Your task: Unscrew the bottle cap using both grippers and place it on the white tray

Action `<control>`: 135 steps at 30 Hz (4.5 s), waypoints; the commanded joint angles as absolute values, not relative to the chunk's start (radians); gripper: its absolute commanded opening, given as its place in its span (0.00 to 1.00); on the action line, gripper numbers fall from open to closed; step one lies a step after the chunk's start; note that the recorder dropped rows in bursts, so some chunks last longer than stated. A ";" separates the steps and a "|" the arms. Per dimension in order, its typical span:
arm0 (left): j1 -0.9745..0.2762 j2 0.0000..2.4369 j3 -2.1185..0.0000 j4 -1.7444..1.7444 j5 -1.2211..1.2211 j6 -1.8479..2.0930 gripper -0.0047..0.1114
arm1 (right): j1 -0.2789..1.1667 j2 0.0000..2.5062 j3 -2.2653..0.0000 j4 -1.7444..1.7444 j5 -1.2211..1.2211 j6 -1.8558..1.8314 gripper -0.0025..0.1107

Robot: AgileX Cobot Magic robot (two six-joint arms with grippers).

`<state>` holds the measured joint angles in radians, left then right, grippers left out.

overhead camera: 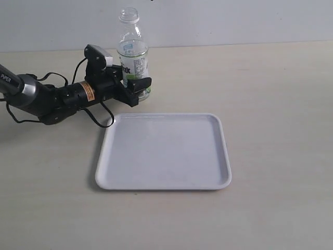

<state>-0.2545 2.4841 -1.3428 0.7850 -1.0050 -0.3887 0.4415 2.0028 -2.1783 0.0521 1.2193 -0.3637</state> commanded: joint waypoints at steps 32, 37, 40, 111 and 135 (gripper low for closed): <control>-0.258 2.487 -1.335 0.790 -0.967 -0.398 0.04 | 0.442 2.050 -1.365 0.169 0.836 -0.078 0.02; -0.258 2.487 -1.335 0.784 -0.967 -0.398 0.04 | 0.442 2.083 -1.365 0.169 0.831 -0.078 0.02; -0.258 2.487 -1.335 0.784 -0.967 -0.398 0.04 | 0.442 2.095 -1.365 0.169 0.831 -0.078 0.02; -0.258 2.487 -1.335 0.777 -0.988 -0.401 0.41 | 0.442 1.941 -1.365 0.147 0.840 -0.138 0.71; -0.249 2.482 -1.335 0.815 -0.988 -0.404 0.86 | 0.442 1.941 -1.365 0.147 0.841 -0.138 0.71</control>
<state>-0.2545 2.4861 -1.3385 0.8012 -0.9869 -0.4012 0.4415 1.9515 -1.3699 0.1565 0.8413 -0.1321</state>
